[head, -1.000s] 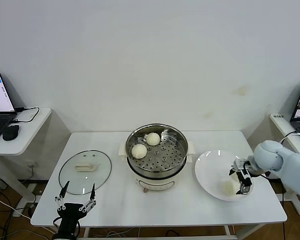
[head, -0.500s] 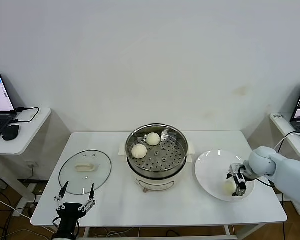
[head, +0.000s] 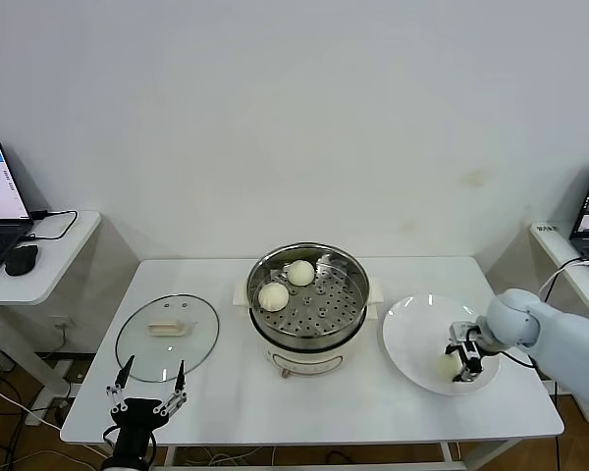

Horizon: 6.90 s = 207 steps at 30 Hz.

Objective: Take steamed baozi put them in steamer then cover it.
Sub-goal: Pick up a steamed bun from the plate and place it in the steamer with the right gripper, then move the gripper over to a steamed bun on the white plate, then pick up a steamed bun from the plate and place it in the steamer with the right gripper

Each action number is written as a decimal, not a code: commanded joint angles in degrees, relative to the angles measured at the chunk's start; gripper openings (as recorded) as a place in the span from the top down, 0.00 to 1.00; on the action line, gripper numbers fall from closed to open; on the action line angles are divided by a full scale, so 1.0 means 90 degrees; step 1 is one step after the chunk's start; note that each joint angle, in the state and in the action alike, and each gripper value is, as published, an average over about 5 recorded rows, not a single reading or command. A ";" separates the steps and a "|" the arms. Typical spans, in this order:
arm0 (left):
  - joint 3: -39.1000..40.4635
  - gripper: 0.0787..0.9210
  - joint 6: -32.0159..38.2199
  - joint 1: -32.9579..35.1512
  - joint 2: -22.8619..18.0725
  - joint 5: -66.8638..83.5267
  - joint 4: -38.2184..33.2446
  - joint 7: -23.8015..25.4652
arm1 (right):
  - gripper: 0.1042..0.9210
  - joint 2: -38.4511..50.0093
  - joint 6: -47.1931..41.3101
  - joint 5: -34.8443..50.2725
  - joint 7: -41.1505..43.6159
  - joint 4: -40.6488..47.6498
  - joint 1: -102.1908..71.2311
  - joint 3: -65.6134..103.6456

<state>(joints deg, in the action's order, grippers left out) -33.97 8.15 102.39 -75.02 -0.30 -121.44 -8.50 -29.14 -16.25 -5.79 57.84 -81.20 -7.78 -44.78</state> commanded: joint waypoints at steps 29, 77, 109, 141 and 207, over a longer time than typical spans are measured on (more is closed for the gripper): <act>-0.0085 0.12 0.0009 -0.0056 0.0065 0.0140 -0.0052 0.0002 | 0.39 -0.2804 0.0500 0.2452 0.0081 0.0006 0.4941 -0.2518; -0.0146 0.12 0.0078 -0.0151 -0.0081 0.0158 0.0014 -0.0035 | 0.14 -0.3499 0.4285 0.0183 -0.0399 0.0056 0.4358 -0.3308; 0.0206 0.12 0.0043 -0.0358 0.0223 0.0102 0.0185 -0.0021 | 0.12 0.0811 0.0251 0.0291 0.0412 -0.0146 0.2046 -0.0922; 0.0100 0.12 0.0039 -0.0226 0.0112 0.0049 0.0201 -0.0025 | 0.12 -0.0610 0.0676 -0.1272 0.0120 0.1830 -0.0655 0.1555; 0.0199 0.12 0.0044 -0.0309 0.0078 0.0045 0.0156 -0.0032 | 0.40 -0.2607 -0.2340 0.4393 -0.1353 -0.0416 0.4860 -0.3112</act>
<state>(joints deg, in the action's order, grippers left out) -32.10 8.45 99.47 -74.18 0.18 -120.15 -8.80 -43.17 -30.63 24.35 50.99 -84.70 34.40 -67.88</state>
